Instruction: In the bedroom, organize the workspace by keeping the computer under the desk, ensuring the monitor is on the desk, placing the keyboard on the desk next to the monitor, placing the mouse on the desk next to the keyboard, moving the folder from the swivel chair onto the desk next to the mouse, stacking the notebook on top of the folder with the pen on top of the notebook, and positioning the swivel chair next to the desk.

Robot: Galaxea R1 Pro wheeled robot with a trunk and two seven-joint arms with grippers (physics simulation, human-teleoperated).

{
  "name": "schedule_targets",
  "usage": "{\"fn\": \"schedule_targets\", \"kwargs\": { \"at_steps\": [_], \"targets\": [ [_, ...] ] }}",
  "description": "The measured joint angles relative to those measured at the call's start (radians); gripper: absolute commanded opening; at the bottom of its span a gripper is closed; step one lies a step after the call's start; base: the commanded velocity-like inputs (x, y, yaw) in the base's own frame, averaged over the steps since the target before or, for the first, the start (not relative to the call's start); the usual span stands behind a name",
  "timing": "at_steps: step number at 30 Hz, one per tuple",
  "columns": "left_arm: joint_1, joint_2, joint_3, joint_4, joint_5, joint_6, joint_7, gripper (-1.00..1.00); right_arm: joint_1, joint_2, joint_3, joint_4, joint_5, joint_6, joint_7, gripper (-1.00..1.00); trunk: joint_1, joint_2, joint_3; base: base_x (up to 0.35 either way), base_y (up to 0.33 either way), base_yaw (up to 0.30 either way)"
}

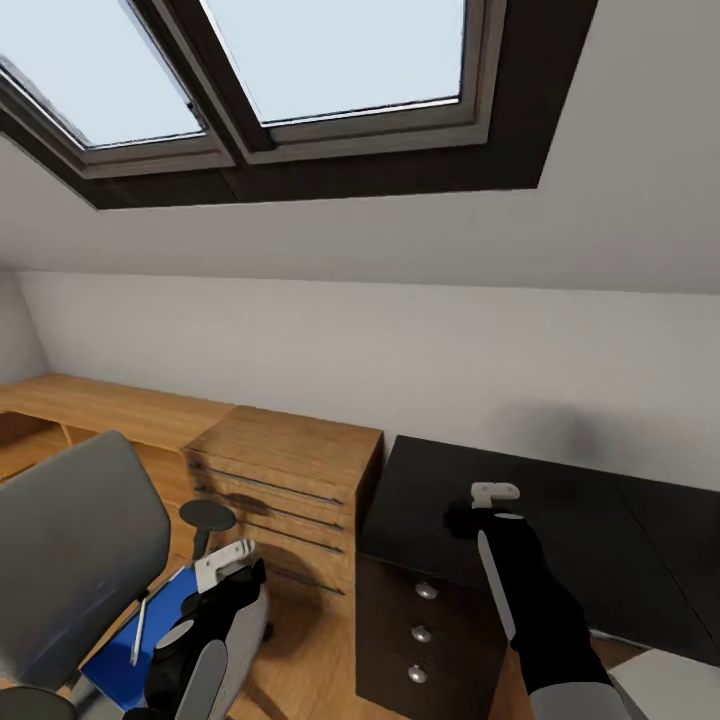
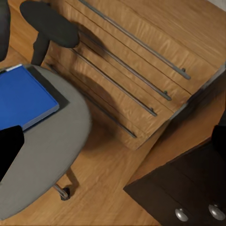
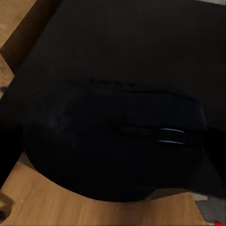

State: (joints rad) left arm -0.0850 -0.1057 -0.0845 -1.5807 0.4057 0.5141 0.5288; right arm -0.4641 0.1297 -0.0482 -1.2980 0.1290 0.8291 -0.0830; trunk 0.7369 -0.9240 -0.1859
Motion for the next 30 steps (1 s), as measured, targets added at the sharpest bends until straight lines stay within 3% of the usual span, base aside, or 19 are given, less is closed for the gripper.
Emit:
{"fn": "schedule_targets", "kwargs": {
  "at_steps": [12,22,30],
  "targets": [
    [0.000,0.001,0.000,0.000,0.000,0.001,0.000,1.00,0.000,0.000,0.000,0.002,0.001,0.000,-0.001,-1.00,0.000,0.000,-0.001,0.046,-0.007,0.271],
    [0.000,0.001,0.001,0.001,0.000,0.001,0.000,1.00,0.000,0.001,0.008,0.003,0.002,0.000,-0.001,-1.00,0.000,0.000,-0.011,0.000,-0.232,0.203],
    [0.000,0.001,0.001,0.000,0.000,0.001,0.000,1.00,0.000,0.001,0.008,0.003,0.001,0.003,-0.002,-1.00,0.000,0.000,-0.021,0.000,-0.040,0.182]
  ]
}}
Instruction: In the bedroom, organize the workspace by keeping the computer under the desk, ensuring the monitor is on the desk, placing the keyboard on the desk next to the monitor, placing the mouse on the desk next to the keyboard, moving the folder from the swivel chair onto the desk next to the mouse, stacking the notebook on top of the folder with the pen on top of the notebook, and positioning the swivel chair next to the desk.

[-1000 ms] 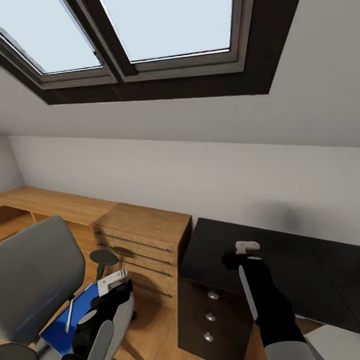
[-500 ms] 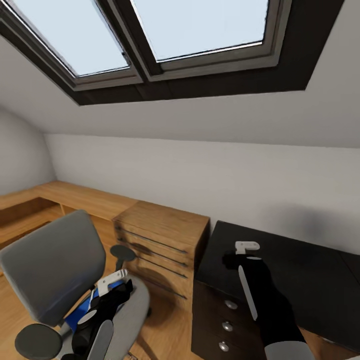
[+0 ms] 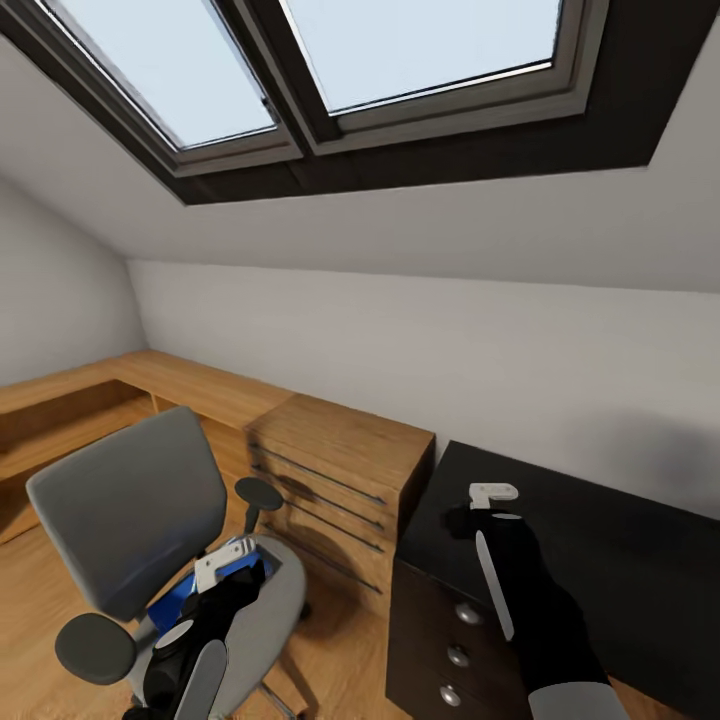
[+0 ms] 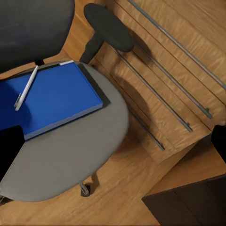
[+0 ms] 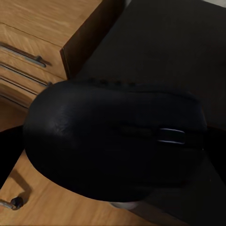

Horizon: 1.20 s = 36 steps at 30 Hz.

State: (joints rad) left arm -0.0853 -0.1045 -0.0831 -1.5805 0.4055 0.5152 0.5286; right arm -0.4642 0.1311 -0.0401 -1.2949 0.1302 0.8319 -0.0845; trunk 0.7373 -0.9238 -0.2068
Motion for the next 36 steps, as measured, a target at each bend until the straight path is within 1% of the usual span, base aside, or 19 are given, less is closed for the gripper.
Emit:
{"fn": "schedule_targets", "kwargs": {
  "at_steps": [5,15,16,18,21,26,28,31,33,36],
  "targets": [
    [0.000,0.000,0.000,0.000,0.000,0.000,0.000,1.00,0.000,0.000,0.000,0.000,-0.001,0.001,0.000,-1.00,0.000,0.000,-0.005,0.000,-0.003,0.142],
    [0.000,0.001,0.000,0.000,-0.002,-0.001,0.000,1.00,0.000,-0.001,0.000,0.002,-0.002,0.000,0.005,-1.00,0.000,0.000,-0.006,0.011,0.000,0.004],
    [0.000,0.001,0.000,0.000,-0.002,-0.001,0.000,1.00,0.000,-0.005,0.001,0.040,-0.004,-0.004,0.010,-1.00,0.000,0.000,-0.006,0.167,0.000,0.000],
    [0.000,0.001,0.000,0.000,-0.002,-0.001,0.000,1.00,0.000,-0.006,0.002,0.078,-0.003,-0.016,0.011,-1.00,0.000,0.000,-0.006,0.217,0.000,0.000],
    [0.000,0.001,0.000,0.000,-0.002,-0.001,0.000,1.00,-0.001,-0.007,0.001,0.149,-0.001,-0.072,0.012,-1.00,0.000,0.000,-0.006,0.284,0.000,0.000],
    [0.000,0.001,-0.001,-0.001,-0.002,-0.002,0.000,1.00,-0.005,-0.010,0.000,0.227,0.002,-0.108,0.011,-1.00,-0.001,0.000,-0.006,0.310,0.000,0.000],
    [0.000,0.001,-0.001,-0.001,-0.002,-0.002,0.000,1.00,-0.010,-0.016,0.000,0.273,0.002,-0.130,0.011,-1.00,-0.001,0.000,-0.006,0.318,0.000,0.000],
    [0.000,0.001,-0.002,-0.005,-0.002,-0.002,0.000,1.00,-0.032,-0.032,0.000,0.358,0.003,-0.175,0.011,-1.00,-0.001,0.000,-0.006,0.319,0.000,0.000],
    [0.000,0.000,-0.002,-0.006,-0.001,-0.002,0.000,1.00,-0.046,-0.036,0.000,0.392,0.002,-0.188,0.011,-1.00,-0.001,0.000,-0.006,0.320,0.000,0.000],
    [0.000,-0.001,-0.003,-0.009,-0.001,-0.002,0.000,1.00,-0.081,-0.042,0.000,0.478,0.001,-0.227,0.011,-1.00,0.000,0.000,-0.006,0.310,0.000,0.000]
  ]
}}
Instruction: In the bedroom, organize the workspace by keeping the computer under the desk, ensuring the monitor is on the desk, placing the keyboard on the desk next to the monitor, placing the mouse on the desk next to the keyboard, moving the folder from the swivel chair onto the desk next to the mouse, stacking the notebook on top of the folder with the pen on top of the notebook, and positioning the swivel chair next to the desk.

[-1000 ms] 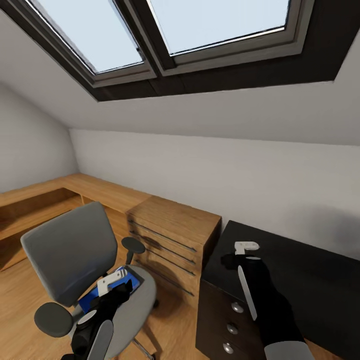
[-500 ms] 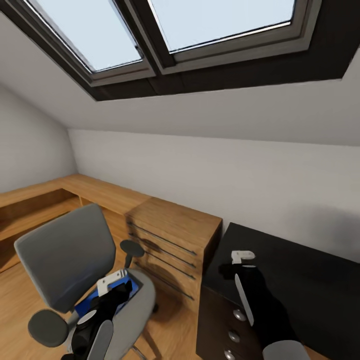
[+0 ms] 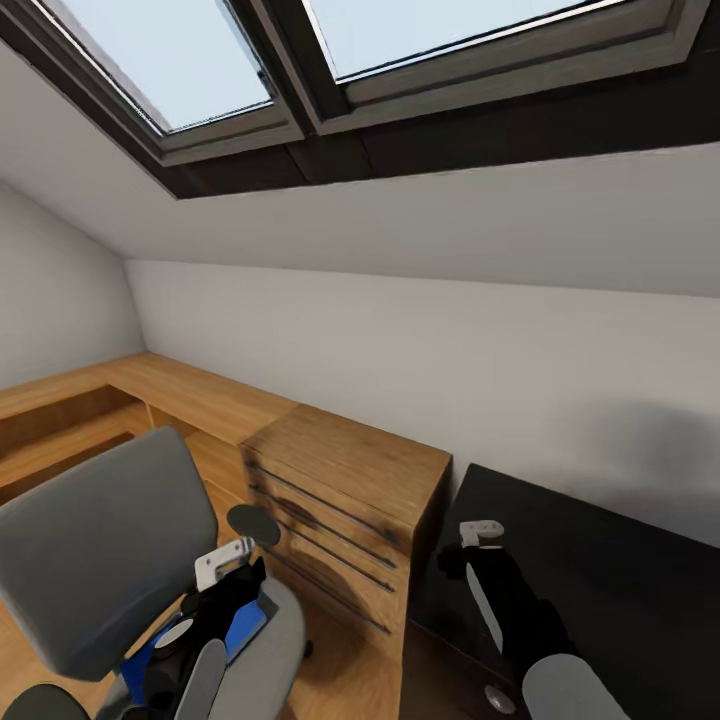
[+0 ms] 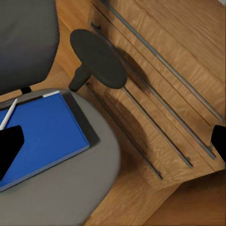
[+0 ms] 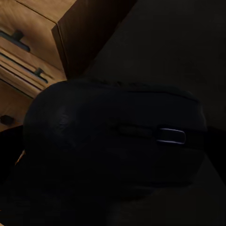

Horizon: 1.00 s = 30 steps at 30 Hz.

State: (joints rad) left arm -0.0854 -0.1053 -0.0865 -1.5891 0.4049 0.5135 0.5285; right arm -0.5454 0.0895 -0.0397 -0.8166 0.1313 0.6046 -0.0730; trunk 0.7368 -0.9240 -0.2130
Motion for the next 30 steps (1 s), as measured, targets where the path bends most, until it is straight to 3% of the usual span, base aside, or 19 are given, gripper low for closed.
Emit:
{"fn": "schedule_targets", "kwargs": {
  "at_steps": [6,12,13,17,23,30],
  "targets": [
    [0.000,-0.001,-0.001,-0.003,0.000,0.001,-0.001,1.00,-0.071,-0.009,-0.001,0.169,-0.002,-0.082,0.001,-1.00,0.000,0.000,0.000,0.138,0.000,0.000],
    [0.000,-0.003,-0.002,-0.017,0.000,0.003,-0.002,1.00,-0.212,-0.037,-0.006,0.464,-0.008,-0.201,0.009,-1.00,0.001,0.000,0.000,0.018,0.000,0.000],
    [0.000,-0.004,-0.018,-0.022,0.001,0.002,-0.001,1.00,-0.239,-0.036,-0.008,0.512,-0.054,-0.178,0.010,-1.00,0.001,0.000,0.000,0.000,0.000,0.000],
    [0.000,-0.001,-0.026,-0.022,0.000,0.002,0.001,1.00,-0.244,-0.035,-0.009,0.517,-0.091,-0.105,0.011,-1.00,0.001,0.000,0.000,0.000,0.000,0.000],
    [0.000,0.001,-0.027,-0.020,0.000,0.002,0.001,1.00,-0.245,-0.037,-0.009,0.516,-0.096,-0.003,0.010,-1.00,0.001,0.000,0.000,0.000,0.000,0.000],
    [0.000,0.001,-0.027,-0.019,0.000,0.002,0.000,1.00,-0.246,-0.038,-0.009,0.509,-0.096,0.013,0.010,-1.00,0.001,0.000,0.000,-0.164,0.000,0.000]
  ]
}}
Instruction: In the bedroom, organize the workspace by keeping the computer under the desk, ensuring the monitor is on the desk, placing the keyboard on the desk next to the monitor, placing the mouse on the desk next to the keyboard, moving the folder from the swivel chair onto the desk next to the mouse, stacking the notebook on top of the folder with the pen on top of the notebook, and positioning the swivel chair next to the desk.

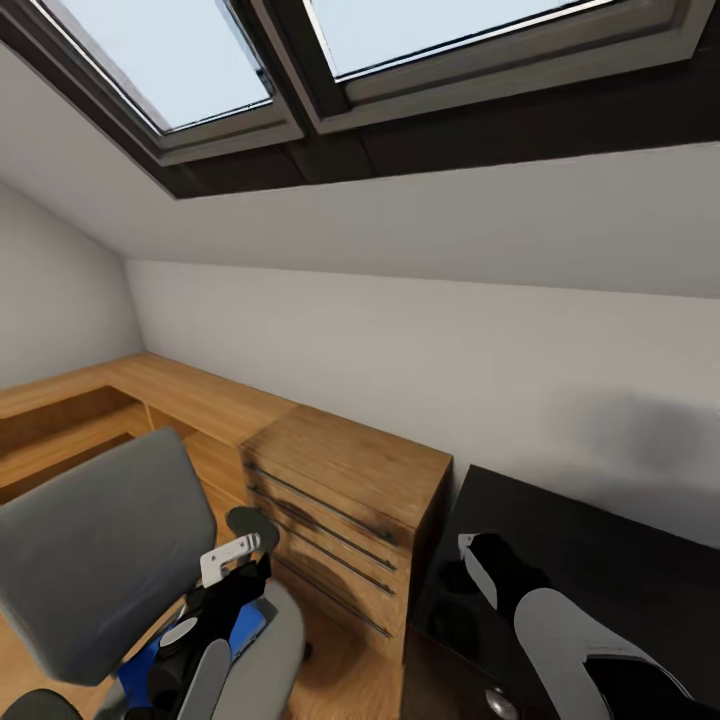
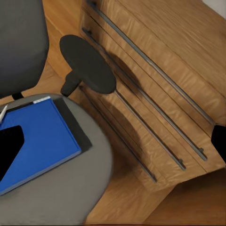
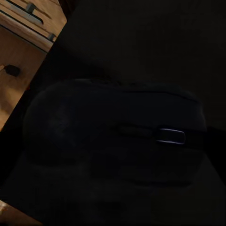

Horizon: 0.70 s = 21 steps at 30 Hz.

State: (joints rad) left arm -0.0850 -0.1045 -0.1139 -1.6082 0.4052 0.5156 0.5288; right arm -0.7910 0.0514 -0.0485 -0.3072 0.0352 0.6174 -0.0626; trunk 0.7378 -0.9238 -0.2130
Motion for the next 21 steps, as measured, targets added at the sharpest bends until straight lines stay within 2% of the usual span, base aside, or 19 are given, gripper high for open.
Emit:
{"fn": "schedule_targets", "kwargs": {
  "at_steps": [7,12,21],
  "targets": [
    [0.000,0.000,0.000,-0.001,0.000,0.001,0.000,1.00,0.000,0.001,0.000,-0.002,0.000,0.000,-0.001,-1.00,0.000,0.000,0.000,-0.099,0.005,0.000],
    [0.000,0.000,0.000,-0.001,0.000,0.001,0.000,1.00,0.000,0.003,0.000,-0.001,0.000,0.000,0.000,-1.00,0.000,0.000,0.000,-0.139,0.100,0.000],
    [0.000,0.000,0.000,0.000,0.000,0.001,0.000,1.00,0.000,0.004,0.000,-0.001,0.000,-0.001,0.000,-1.00,-0.001,0.000,0.000,-0.017,0.011,0.000]
  ]
}}
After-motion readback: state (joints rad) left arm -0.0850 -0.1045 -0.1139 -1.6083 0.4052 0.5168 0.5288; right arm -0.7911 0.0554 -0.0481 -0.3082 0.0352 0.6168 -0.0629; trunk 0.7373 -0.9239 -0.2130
